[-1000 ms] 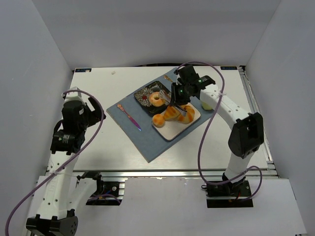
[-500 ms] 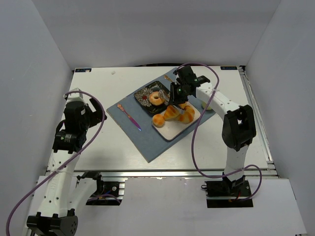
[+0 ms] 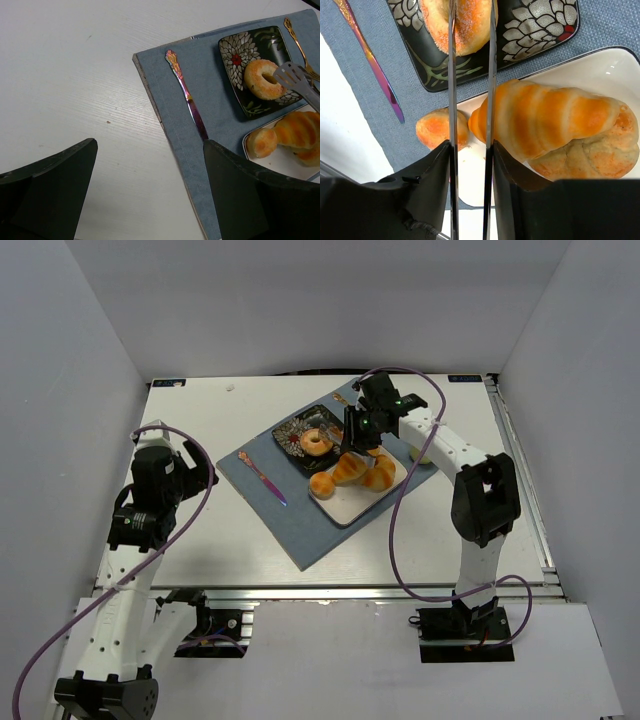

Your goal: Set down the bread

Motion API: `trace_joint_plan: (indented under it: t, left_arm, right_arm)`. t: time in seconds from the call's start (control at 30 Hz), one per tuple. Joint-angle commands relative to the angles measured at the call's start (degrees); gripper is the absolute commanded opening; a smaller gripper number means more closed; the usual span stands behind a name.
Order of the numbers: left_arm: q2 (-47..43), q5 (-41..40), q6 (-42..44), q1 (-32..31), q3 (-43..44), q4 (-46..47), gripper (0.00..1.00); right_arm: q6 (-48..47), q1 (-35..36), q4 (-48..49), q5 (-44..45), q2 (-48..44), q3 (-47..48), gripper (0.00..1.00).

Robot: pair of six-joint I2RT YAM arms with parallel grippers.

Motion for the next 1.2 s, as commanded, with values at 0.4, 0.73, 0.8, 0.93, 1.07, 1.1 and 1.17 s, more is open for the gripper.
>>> trace_joint_plan:
  t: [0.4, 0.73, 0.8, 0.93, 1.07, 1.1, 1.17]
  left_arm:
    - [-0.4, 0.7, -0.6, -0.1, 0.4, 0.7, 0.98]
    - [-0.4, 0.7, -0.6, -0.1, 0.3, 0.7, 0.98]
    - [-0.4, 0.7, -0.7, -0.1, 0.2, 0.7, 0.98]
    - [-0.3, 0.8, -0.7, -0.1, 0.2, 0.7, 0.98]
    - [-0.1, 0.9, -0.7, -0.1, 0.4, 0.7, 0.98]
    - [0.0, 1.0, -0.6, -0.1, 0.7, 0.8, 0.98]
    - [0.2, 1.3, -0.7, -0.1, 0.8, 0.9, 0.98]
  right_arm:
    - [-0.5, -0.6, 1.1, -1.0, -3.6, 2.0, 0.5]
    - [-0.1, -0.8, 1.1, -0.8, -3.7, 2.9, 0.51]
    - [-0.3, -0.8, 0.7, -0.3, -3.9, 3.2, 0.51]
    - [-0.6, -0.8, -0.2, 1.0, -4.6, 3.8, 0.52]
    - [-0.7, -1.1, -1.8, 2.9, -6.6, 4.9, 0.53]
    - [-0.7, -1.2, -2.7, 4.1, -7.2, 5.0, 0.53]
    - [-0.5, -1.7, -3.8, 6.5, -9.8, 5.0, 0.53]
